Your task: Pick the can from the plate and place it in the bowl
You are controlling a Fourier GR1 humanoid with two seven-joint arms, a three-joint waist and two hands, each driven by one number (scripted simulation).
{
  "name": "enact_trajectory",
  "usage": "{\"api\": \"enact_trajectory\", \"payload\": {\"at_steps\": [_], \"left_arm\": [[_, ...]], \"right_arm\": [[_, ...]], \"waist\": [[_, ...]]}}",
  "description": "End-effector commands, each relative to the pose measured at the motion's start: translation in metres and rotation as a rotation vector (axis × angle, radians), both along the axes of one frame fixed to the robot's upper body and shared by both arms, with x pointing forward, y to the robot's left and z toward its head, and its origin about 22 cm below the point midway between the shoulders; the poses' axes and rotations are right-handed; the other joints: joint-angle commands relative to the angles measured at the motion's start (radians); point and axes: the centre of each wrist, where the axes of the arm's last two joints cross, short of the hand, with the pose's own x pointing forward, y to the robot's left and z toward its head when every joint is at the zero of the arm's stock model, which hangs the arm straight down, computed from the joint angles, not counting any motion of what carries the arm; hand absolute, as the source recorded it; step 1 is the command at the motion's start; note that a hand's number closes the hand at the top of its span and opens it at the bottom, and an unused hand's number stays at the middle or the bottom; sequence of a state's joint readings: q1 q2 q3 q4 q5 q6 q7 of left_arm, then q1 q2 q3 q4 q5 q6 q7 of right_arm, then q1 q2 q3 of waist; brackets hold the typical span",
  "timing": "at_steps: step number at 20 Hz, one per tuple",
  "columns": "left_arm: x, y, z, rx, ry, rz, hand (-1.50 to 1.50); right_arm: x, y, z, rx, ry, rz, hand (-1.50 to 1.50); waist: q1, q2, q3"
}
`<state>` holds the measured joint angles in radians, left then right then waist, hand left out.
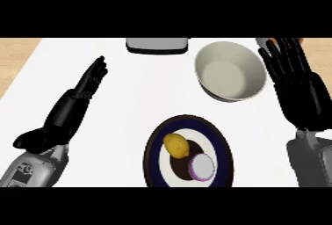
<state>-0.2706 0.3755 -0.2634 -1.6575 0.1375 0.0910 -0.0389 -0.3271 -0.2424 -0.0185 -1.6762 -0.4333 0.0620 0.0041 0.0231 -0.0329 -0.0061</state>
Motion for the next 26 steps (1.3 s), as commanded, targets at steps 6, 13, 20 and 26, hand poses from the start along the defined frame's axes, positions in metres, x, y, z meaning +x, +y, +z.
{"api": "enact_trajectory", "payload": {"at_steps": [6, 13, 20, 26], "left_arm": [[-0.012, 0.024, -0.051, -0.073, 0.217, 0.274, 0.00], [-0.022, 0.012, -0.072, -0.140, 0.305, 0.312, 0.00], [-0.009, 0.012, -0.057, -0.123, 0.291, 0.294, 0.00], [-0.015, 0.005, -0.050, -0.128, 0.278, 0.287, 0.00]], "right_arm": [[-0.054, 0.057, -0.089, -0.447, 0.410, -0.093, 1.50], [-0.092, 0.086, -0.095, -0.294, 0.116, -0.630, -1.50], [-0.160, 0.133, -0.092, -0.406, -0.032, -0.811, -1.50], [-0.198, 0.121, -0.074, -0.579, 0.174, -0.888, -1.50]], "waist": [[-0.023, 0.030, -0.004], [-0.088, 0.016, 0.005], [-0.058, 0.025, 0.002], [-0.045, 0.028, 0.001]]}}
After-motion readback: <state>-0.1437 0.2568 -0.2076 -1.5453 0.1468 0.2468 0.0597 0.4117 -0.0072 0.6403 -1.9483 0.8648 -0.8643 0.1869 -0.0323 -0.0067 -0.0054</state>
